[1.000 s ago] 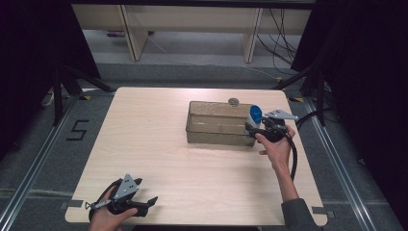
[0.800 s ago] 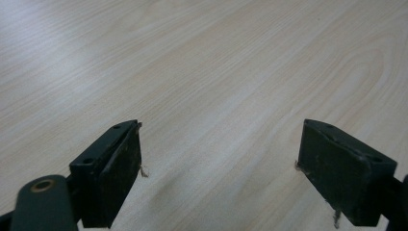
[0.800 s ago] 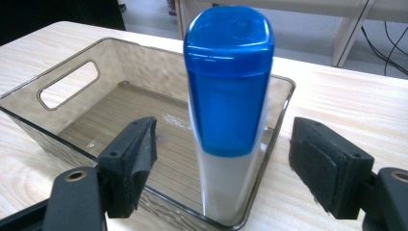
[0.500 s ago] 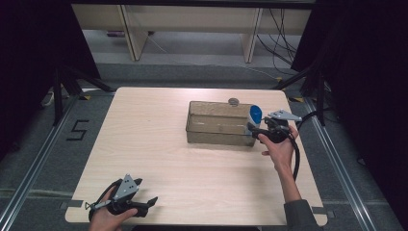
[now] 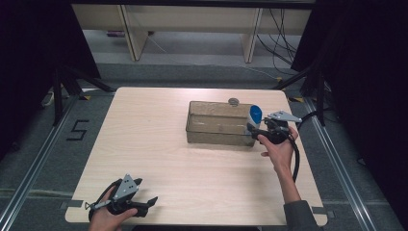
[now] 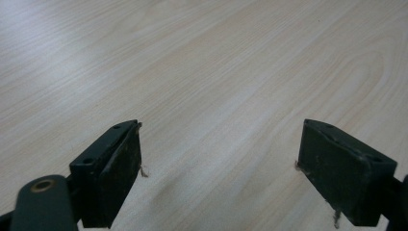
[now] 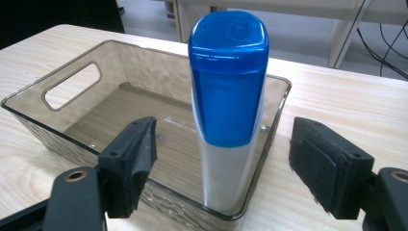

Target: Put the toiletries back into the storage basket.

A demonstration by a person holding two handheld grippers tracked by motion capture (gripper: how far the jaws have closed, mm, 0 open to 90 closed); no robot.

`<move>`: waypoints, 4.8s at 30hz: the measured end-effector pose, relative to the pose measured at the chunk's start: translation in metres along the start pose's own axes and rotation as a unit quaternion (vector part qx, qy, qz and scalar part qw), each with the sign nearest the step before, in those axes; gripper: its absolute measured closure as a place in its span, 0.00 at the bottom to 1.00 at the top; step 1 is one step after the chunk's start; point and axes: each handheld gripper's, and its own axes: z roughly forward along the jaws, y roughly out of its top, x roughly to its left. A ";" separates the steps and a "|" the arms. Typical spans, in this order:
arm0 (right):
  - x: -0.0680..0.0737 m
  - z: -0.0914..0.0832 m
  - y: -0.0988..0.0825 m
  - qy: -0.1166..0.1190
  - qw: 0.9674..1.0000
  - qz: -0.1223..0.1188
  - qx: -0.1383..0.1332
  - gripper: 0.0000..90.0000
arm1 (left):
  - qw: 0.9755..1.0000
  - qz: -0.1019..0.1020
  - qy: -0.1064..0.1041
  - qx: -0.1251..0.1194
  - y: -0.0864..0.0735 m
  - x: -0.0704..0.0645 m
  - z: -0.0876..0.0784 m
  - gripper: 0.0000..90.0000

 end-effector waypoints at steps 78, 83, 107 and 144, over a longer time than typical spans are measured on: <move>0.021 -0.030 -0.019 0.012 1.000 -0.025 -0.003 0.26 | 1.000 0.001 0.000 0.000 0.000 0.000 0.000 0.17; 0.028 -0.031 -0.022 0.029 1.000 -0.004 0.006 0.26 | 1.000 -0.001 0.001 -0.002 0.000 -0.001 -0.001 0.17; 0.041 -0.043 -0.031 0.065 0.998 -0.014 -0.001 0.24 | 1.000 0.011 0.006 0.009 0.000 0.002 -0.002 0.17; 0.061 -0.058 -0.058 0.096 0.995 -0.037 0.002 0.24 | 1.000 0.001 0.000 0.000 0.000 0.000 0.000 0.17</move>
